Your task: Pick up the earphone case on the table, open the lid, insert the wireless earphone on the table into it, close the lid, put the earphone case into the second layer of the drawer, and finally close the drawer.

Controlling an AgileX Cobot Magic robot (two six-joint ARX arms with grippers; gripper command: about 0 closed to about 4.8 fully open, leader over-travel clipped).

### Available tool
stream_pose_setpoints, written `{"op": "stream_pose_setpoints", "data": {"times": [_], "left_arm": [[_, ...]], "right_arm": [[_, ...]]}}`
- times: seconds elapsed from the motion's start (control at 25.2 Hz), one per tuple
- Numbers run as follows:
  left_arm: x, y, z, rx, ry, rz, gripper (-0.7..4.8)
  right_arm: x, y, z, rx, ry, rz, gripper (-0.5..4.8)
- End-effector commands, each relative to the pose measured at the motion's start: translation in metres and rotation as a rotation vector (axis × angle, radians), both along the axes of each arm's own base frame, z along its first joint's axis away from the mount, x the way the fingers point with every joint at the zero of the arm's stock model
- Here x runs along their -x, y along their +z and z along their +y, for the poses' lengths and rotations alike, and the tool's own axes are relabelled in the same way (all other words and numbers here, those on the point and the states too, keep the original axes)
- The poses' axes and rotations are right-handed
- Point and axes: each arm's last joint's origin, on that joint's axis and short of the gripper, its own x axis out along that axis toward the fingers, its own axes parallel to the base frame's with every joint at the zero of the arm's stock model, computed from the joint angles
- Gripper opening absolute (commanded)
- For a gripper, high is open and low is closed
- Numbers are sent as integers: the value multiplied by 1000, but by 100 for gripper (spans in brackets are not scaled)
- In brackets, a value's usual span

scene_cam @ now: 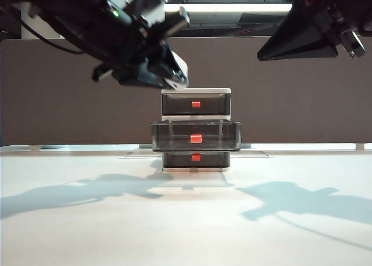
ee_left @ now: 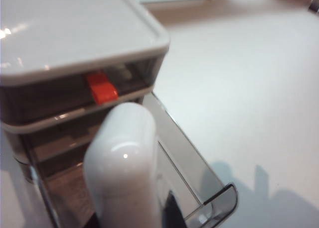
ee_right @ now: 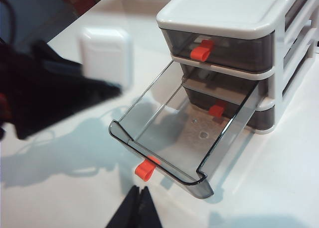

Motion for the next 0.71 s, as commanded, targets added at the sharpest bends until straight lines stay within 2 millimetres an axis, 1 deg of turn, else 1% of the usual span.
{"op": "stream_pose_setpoints", "data": {"times": [0.04,0.24,0.56,0.64,0.67,0.71], "left_arm": [[-11,-1,-12,-7,-12,5,-6],[-24,-12,-21,-36,-12,42,-6],[-30,-32,-26,-68,-12,86,-4],[-31,-33,-26,-69,-12,86,28],[-31,-33,-26,-69,-12,87,52],[-31,-33,-26,-68,-12,86,62]], "right_arm": [[0,3,0,-4,0,-20,-5],[1,0,0,5,4,6,-5],[1,-1,0,12,4,23,-5],[1,-1,0,12,4,23,-5],[1,-1,0,12,4,23,-5],[1,-1,0,12,4,23,-5]]}}
